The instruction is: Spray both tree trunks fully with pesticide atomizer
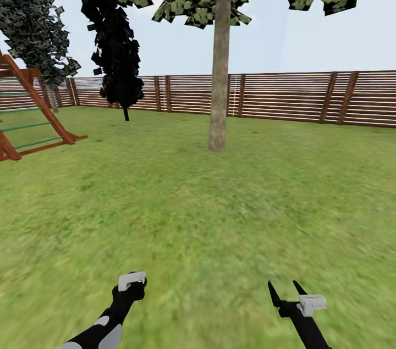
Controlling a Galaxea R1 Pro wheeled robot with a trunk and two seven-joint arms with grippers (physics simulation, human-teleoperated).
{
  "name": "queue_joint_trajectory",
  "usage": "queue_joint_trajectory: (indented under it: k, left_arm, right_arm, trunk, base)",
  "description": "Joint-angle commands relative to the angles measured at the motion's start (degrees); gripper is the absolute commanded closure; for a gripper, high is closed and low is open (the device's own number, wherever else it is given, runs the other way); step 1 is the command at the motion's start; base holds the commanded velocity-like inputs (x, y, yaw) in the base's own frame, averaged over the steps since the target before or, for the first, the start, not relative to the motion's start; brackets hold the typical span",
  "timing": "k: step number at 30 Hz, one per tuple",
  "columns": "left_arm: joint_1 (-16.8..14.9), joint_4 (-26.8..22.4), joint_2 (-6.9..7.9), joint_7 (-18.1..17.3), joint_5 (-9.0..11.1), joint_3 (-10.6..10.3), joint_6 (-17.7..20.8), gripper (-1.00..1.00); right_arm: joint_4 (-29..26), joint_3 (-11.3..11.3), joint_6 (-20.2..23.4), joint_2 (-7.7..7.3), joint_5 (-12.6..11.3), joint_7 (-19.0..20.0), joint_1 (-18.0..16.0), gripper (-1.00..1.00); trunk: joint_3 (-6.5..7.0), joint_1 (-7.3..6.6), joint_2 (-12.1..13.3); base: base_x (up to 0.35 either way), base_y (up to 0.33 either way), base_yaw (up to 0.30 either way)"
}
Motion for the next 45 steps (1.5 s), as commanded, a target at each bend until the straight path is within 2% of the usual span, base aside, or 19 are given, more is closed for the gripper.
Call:
queue_joint_trajectory:
  k: [1, 45]
  left_arm:
    - [0.0, -0.01, 0.0, 0.01, -0.02, 0.0, 0.0, 1.0]
    - [0.0, -0.09, 0.0, -0.08, -0.02, 0.03, 0.0, 1.0]
  right_arm:
    - [-0.02, 0.0, 0.0, 0.0, 0.0, 0.0, -0.03, -1.0]
    - [-0.04, 0.0, 0.0, 0.0, 0.0, 0.0, -0.01, -1.0]
  trunk:
    - [0.0, 0.0, 0.0]
    - [0.0, 0.0, 0.0]
  base:
    - [0.338, 0.0, 0.0]
    - [0.338, 0.0, 0.0]
